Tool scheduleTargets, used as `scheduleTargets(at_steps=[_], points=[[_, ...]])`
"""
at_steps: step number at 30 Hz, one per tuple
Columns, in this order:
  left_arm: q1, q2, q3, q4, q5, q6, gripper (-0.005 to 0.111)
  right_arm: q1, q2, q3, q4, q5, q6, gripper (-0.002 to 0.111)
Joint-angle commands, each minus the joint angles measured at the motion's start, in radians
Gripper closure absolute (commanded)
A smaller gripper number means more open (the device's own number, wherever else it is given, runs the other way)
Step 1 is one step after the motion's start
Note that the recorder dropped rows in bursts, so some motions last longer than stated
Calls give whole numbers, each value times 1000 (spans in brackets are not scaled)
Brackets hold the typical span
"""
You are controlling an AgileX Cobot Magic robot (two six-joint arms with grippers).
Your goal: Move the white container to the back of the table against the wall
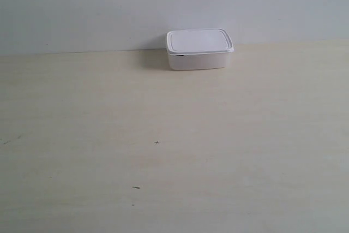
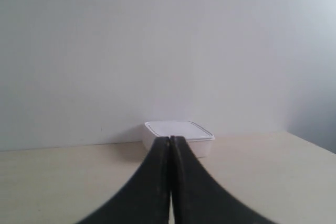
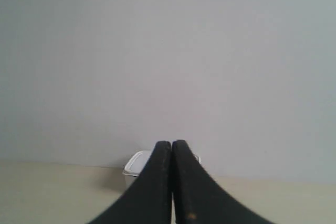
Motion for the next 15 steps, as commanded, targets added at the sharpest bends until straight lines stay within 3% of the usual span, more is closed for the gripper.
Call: scheduleTargets(at_steps=[1,9,15], points=[[19,-9,3,-17,1,-1,107,1,-6,86,-18,-36,-1,108],[38,-9,3,-40,54,-1,107,1,-6,165,-106,-114,-1,108],[171,-66,3,-42,76,-1,107,-11,-39,165,-110,-113,-1,108]])
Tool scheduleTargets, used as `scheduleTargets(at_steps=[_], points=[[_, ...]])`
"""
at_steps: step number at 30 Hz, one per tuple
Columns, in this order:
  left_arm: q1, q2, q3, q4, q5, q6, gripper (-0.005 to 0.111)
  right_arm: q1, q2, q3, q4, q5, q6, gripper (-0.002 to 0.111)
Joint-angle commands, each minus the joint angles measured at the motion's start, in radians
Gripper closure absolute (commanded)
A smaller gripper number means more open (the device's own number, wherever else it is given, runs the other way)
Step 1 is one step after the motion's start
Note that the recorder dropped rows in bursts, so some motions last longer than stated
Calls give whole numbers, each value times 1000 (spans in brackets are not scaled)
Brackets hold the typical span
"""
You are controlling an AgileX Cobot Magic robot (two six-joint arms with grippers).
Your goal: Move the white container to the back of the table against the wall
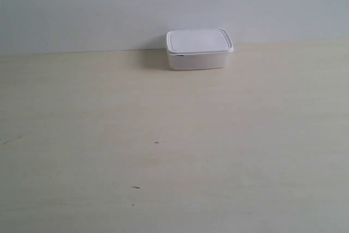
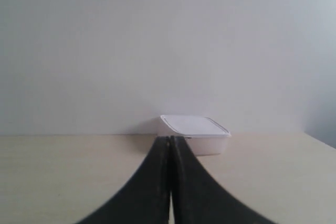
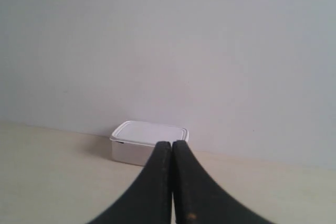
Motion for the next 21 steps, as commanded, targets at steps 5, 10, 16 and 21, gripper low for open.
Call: scheduleTargets(at_steps=[5,10,16,21], points=[[206,-85,3,-21,91,-1,107,-91,-92,4,-50,103,-1,108],[271,-97,3,-59,110,-1,107,-131,-137,4,-53,227,-1,108],[273,-97,3,-27,253,-1,107,-131,-157,4,-53,362,-1,108],[273,-97,3,43,289,-1,107,-131,-157,4,-53,412,-1,108]])
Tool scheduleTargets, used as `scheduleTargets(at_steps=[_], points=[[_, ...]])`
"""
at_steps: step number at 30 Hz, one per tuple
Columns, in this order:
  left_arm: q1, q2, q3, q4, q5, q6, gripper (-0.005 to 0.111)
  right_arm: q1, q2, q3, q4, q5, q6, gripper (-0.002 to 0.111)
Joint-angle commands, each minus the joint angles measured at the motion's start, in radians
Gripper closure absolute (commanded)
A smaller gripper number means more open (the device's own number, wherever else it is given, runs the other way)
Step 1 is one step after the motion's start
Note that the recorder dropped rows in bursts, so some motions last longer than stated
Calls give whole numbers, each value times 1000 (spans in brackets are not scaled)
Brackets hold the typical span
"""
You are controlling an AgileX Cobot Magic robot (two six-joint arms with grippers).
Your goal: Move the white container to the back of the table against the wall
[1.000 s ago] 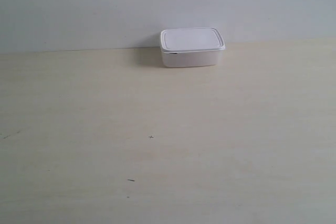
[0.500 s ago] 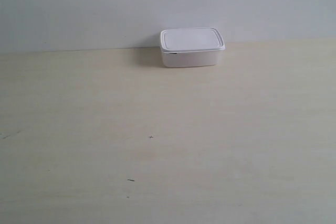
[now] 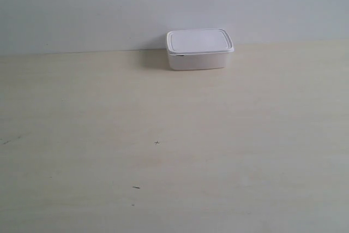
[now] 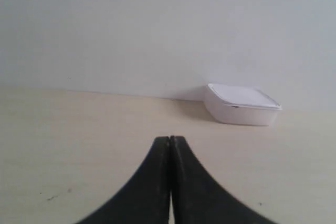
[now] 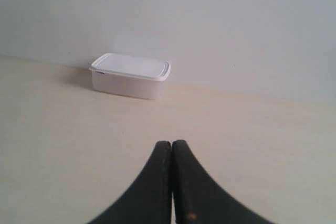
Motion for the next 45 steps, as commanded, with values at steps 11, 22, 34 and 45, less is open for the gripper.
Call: scheduleTargets(at_steps=[11,22,34,45], points=[[1,-7,3,235,149,-1,107,-7,-5,4,-9,41,-1,108],[1,-7,3,235,149,-1,107,-7,-5,4,-9,41,-1,108],[1,-7,3,235,149,-1,107,-7,-5,4,-9,41,-1,108],[1,-7,3,235,149,-1,107,-7,-5,4,-9,41,-1,108]])
